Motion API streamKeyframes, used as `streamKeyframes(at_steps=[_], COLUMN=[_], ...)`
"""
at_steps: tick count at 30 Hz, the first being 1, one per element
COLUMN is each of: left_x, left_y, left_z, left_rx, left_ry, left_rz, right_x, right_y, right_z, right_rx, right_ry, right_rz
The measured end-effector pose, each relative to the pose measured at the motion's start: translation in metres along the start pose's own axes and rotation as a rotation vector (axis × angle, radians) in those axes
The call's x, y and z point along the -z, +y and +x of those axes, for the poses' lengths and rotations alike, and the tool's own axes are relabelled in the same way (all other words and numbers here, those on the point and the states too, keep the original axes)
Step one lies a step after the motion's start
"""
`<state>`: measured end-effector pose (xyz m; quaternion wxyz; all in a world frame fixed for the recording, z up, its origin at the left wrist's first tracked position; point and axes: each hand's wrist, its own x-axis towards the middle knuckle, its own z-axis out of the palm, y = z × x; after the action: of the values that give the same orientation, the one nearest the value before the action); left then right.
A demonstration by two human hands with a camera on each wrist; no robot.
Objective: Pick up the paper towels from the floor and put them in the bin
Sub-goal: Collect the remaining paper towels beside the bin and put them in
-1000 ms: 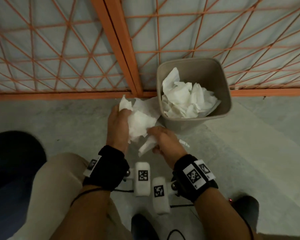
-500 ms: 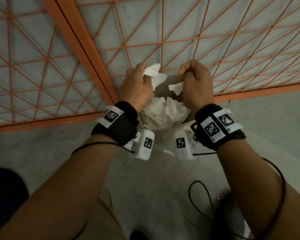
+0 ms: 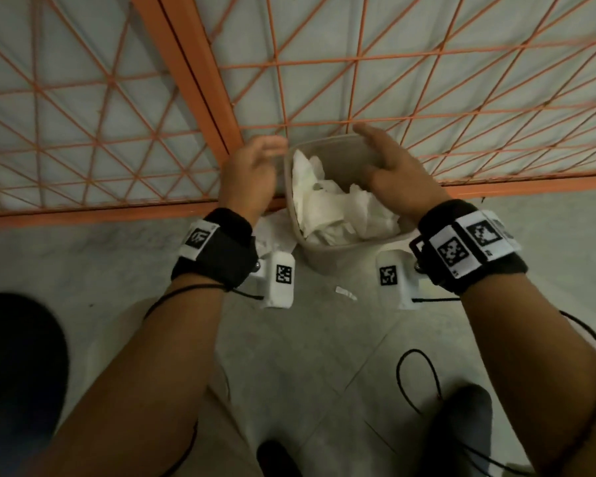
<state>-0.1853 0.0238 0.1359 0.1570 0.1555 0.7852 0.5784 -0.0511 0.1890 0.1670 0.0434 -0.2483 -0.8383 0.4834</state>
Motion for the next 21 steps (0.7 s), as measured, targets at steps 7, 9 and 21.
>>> streamKeyframes(at_steps=[7, 9, 21], left_x=[0.033, 0.03, 0.0], left_y=[-0.102, -0.127, -0.203], left_z=[0.003, 0.007, 0.008], left_rx=[0.318, 0.36, 0.262], left_ry=[0.139, 0.0, -0.472], left_rz=[0.277, 0.497, 0.929], right_x=[-0.077, -0.114, -0.215], right_y=[-0.033, -0.026, 0.09], right_z=[-0.056, -0.067, -0.042], right_rx=[0.205, 0.177, -0.186], right_ry=[0.179, 0.035, -0.488], right_rz=[0.188, 0.149, -0.301])
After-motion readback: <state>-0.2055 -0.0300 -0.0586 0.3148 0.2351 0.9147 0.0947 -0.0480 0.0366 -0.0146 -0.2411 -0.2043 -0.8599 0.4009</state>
